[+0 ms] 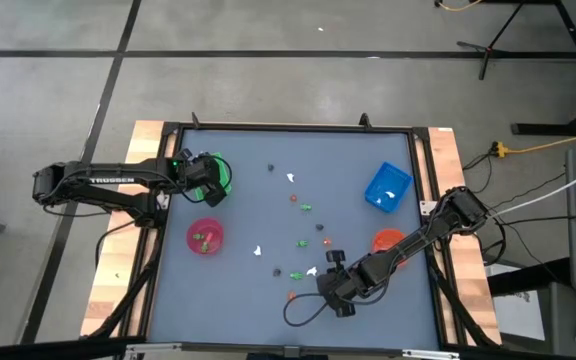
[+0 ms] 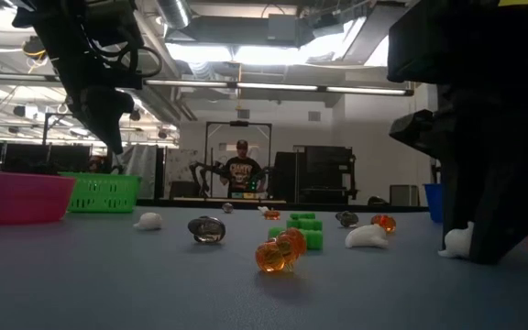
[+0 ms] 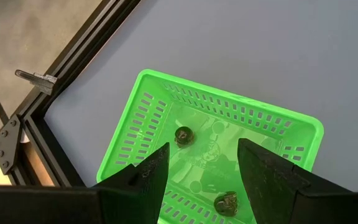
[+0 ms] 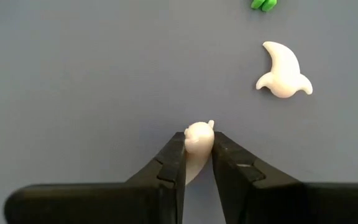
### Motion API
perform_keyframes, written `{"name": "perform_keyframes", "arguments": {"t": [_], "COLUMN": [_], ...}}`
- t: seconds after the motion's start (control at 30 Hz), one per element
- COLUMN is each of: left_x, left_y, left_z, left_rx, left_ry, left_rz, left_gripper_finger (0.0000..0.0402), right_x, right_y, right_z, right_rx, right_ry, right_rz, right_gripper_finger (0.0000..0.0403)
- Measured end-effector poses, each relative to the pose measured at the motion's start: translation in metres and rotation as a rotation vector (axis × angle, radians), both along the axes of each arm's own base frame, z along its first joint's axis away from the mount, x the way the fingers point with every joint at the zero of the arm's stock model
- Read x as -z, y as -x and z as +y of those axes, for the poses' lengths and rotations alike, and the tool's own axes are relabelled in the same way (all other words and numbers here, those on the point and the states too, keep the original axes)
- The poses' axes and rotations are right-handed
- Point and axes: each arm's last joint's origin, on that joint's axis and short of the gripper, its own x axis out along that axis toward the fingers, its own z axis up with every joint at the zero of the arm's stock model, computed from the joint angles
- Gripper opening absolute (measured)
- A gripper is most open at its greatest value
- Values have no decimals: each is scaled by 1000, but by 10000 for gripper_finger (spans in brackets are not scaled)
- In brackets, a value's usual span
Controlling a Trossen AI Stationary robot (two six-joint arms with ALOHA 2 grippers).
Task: Sort Halloween decoration
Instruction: Put the small white ghost toy into the blue basket
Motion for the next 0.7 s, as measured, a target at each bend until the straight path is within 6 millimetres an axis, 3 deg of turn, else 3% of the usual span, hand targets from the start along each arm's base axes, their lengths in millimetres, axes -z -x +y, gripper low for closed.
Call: {"name": "perform_keyframes", "arguments": {"t": [0.33,0.7], "left_x": [0,0], "left_y": [0,0], "left_z": [0,0], "left_rx": [0,0], "left_ry": [0,0], "left_rz": [-1,0], "left_gripper_finger": [174,174], "right_x": [-8,-62], "right_y": [-5,-17], "right_z": [3,8], "right_rx": [-1,-68], "right_ry": [2,164], "right_rz": [2,29], "right_gripper_finger": [67,67]}}
